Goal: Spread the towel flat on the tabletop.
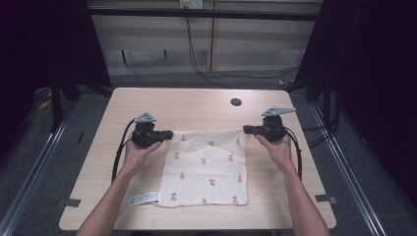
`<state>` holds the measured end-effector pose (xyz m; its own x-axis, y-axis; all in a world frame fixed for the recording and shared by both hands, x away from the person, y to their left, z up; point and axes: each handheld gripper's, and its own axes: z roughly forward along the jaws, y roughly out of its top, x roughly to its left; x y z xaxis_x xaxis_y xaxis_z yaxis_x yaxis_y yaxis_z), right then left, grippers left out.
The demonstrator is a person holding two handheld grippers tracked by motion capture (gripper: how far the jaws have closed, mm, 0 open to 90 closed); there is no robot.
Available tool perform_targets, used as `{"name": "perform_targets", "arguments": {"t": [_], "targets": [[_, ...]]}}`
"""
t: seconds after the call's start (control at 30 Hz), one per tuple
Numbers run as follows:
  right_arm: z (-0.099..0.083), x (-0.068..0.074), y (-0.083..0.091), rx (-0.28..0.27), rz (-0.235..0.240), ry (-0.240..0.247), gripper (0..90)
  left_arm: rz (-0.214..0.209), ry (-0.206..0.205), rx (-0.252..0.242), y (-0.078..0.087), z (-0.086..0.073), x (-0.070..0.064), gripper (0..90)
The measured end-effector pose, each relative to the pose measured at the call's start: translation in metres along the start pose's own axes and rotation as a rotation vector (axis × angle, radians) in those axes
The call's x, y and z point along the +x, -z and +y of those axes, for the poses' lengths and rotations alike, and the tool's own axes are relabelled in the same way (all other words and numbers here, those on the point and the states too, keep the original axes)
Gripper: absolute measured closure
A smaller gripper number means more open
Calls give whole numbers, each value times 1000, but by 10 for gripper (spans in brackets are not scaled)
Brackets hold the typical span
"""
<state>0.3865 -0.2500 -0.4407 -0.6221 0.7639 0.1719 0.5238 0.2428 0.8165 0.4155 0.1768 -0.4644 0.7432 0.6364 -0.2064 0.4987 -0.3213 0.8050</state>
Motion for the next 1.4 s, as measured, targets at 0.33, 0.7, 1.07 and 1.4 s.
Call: {"name": "perform_targets", "arguments": {"t": [0.33, 0.7, 1.07, 1.4], "targets": [[-2, 6, 6, -39, -50, -23, 723, 11, -5, 9, 13, 1, -4, 561], [-24, 48, 32, 63, 55, 73, 652, 1, -48, 63, 43, -19, -35, 509], [-76, 83, 27, 229, 137, 146, 660, -153, -167, 164, 58, -61, -72, 633], [-90, 99, 6, 290, 138, 207, 659, -122, -179, 226, 39, -74, -72, 546]]}}
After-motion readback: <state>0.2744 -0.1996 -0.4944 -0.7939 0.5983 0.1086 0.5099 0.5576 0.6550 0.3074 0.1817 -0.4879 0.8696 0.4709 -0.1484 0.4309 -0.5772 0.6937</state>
